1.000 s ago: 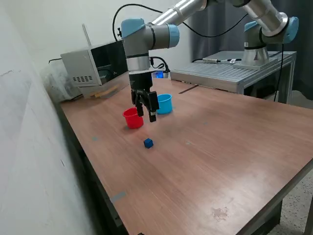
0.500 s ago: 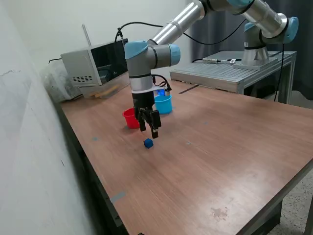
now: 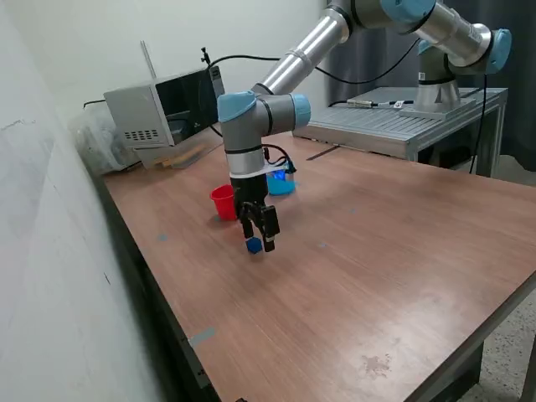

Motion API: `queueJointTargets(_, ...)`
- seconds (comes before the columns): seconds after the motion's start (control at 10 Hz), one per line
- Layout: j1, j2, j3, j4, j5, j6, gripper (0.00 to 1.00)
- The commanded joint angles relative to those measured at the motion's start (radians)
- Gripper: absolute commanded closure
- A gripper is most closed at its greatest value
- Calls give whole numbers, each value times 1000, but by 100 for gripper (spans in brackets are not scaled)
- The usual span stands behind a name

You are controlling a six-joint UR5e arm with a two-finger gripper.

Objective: Place red objects in the red bin, and blue objects in the blue bin.

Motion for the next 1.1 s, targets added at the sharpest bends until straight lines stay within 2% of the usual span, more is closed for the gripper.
queueJointTargets(0.0, -1, 2, -4, -1, -3, 0, 0)
queueJointTargets(0.5, -6, 4, -8, -9, -4, 0, 0)
queueJointTargets(0.8, -11, 4, -8, -9, -26, 0, 0)
queueJointTargets(0.9, -11, 4, -7, -9, -26, 0, 100)
queueJointTargets(1.0, -11, 4, -4, -9, -27, 0, 100)
